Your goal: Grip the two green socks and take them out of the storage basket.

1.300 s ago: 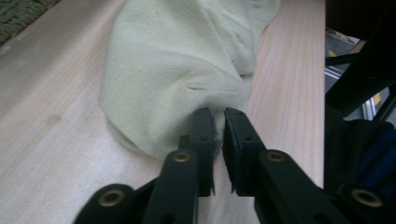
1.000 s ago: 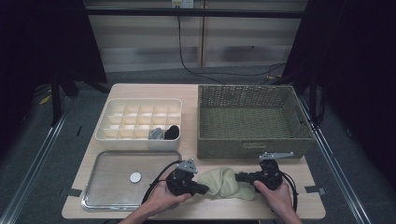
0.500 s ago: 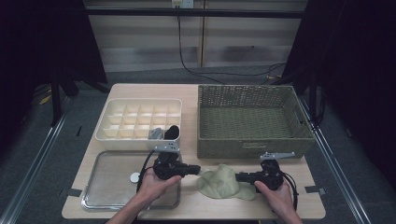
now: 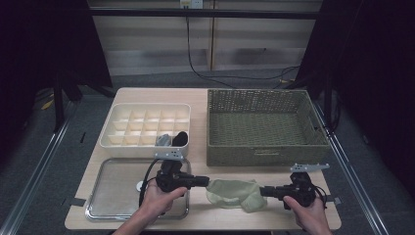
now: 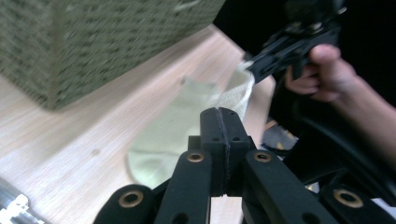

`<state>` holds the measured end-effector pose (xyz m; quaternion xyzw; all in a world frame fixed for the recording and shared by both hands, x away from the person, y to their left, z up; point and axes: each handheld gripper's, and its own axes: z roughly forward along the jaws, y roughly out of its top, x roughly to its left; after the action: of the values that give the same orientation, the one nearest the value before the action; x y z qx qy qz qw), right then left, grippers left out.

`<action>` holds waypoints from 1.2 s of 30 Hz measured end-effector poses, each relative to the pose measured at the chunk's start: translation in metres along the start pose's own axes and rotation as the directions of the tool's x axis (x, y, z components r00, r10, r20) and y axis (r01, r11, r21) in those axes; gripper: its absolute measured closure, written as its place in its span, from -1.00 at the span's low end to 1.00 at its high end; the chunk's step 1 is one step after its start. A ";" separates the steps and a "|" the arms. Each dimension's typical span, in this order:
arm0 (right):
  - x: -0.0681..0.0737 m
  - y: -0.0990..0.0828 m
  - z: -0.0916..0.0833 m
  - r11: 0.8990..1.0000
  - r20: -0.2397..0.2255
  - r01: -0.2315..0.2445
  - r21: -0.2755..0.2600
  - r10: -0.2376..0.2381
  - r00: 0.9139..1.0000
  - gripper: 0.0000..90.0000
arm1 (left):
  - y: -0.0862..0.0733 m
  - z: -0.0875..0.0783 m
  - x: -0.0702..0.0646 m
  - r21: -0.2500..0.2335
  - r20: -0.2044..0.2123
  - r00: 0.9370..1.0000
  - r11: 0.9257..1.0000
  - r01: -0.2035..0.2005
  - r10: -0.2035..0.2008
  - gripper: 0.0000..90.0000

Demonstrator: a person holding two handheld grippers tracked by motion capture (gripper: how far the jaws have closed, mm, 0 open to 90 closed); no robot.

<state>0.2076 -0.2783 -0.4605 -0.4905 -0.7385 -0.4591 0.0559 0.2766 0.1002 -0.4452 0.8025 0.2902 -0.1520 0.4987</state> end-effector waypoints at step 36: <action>-0.023 -0.003 0.033 0.999 0.130 -0.005 0.054 -0.002 0.991 0.53 | -0.007 0.042 0.047 0.132 -0.206 0.978 0.989 0.071 -0.043 0.52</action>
<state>0.2294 -0.2705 -0.4933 -0.5183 -0.7525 -0.4058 0.0211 0.3112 0.0795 -0.4945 0.8378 0.3512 -0.1033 0.4051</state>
